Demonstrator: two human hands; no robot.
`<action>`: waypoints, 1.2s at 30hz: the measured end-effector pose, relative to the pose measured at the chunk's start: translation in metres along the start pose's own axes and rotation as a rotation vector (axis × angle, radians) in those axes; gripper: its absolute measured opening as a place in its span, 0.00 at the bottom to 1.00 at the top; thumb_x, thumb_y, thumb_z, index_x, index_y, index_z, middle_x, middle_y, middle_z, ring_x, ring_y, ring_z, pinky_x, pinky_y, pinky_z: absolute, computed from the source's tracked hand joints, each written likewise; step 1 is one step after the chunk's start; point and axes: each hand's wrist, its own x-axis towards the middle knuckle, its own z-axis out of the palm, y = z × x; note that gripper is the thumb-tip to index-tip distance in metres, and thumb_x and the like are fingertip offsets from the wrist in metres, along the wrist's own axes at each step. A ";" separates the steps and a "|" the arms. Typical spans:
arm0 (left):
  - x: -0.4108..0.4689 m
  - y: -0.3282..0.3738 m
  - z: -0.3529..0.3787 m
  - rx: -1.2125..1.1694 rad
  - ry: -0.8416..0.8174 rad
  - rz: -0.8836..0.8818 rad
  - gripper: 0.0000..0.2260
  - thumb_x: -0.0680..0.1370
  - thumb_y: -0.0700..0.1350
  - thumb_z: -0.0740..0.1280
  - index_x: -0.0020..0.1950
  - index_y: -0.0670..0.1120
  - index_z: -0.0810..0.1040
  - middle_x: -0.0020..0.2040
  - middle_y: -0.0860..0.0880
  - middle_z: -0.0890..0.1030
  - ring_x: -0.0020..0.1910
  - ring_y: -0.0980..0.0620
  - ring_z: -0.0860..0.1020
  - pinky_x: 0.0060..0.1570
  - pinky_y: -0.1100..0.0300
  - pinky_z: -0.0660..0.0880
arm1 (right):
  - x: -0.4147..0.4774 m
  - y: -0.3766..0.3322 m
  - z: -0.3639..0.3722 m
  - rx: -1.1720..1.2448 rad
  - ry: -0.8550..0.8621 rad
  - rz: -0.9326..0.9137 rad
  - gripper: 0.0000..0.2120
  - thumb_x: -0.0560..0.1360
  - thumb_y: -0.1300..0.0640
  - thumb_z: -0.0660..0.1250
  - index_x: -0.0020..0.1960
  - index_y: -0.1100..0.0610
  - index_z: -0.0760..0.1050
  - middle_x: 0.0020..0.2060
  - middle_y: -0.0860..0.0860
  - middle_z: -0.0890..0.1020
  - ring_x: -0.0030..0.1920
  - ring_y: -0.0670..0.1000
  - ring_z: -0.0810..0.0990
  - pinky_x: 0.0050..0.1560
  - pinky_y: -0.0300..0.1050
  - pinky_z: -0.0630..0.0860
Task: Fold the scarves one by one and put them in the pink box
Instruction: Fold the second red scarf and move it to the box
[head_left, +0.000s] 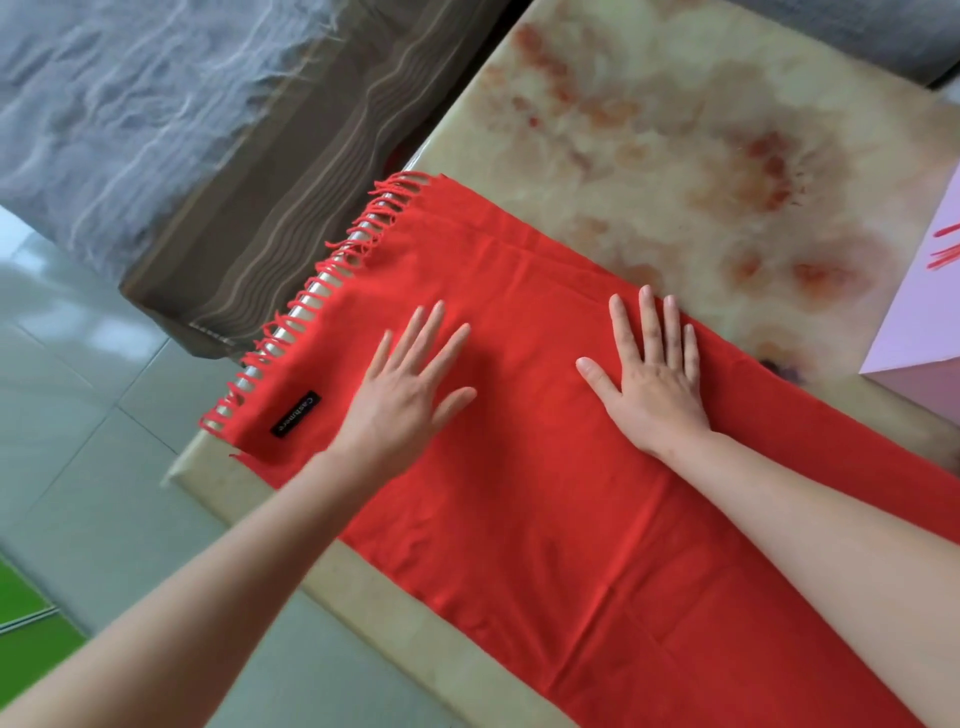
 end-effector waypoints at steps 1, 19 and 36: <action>-0.009 -0.003 0.010 0.028 -0.020 -0.059 0.34 0.74 0.68 0.43 0.77 0.54 0.50 0.78 0.51 0.47 0.76 0.53 0.42 0.74 0.48 0.44 | 0.000 0.001 0.000 0.001 -0.003 0.000 0.35 0.77 0.35 0.45 0.75 0.47 0.32 0.75 0.50 0.32 0.74 0.52 0.30 0.73 0.50 0.32; -0.076 -0.023 0.024 0.043 0.077 -0.301 0.33 0.76 0.68 0.43 0.77 0.55 0.46 0.78 0.50 0.41 0.76 0.52 0.38 0.74 0.47 0.41 | 0.001 0.001 0.000 -0.009 -0.021 -0.002 0.36 0.77 0.35 0.46 0.76 0.47 0.34 0.76 0.51 0.34 0.75 0.53 0.32 0.73 0.51 0.33; -0.130 -0.092 -0.020 -0.716 0.592 -1.018 0.13 0.76 0.36 0.66 0.60 0.38 0.74 0.50 0.40 0.80 0.41 0.47 0.80 0.45 0.56 0.78 | -0.154 -0.109 0.054 0.150 0.128 -0.496 0.17 0.69 0.46 0.68 0.55 0.53 0.77 0.49 0.50 0.77 0.46 0.53 0.76 0.44 0.48 0.77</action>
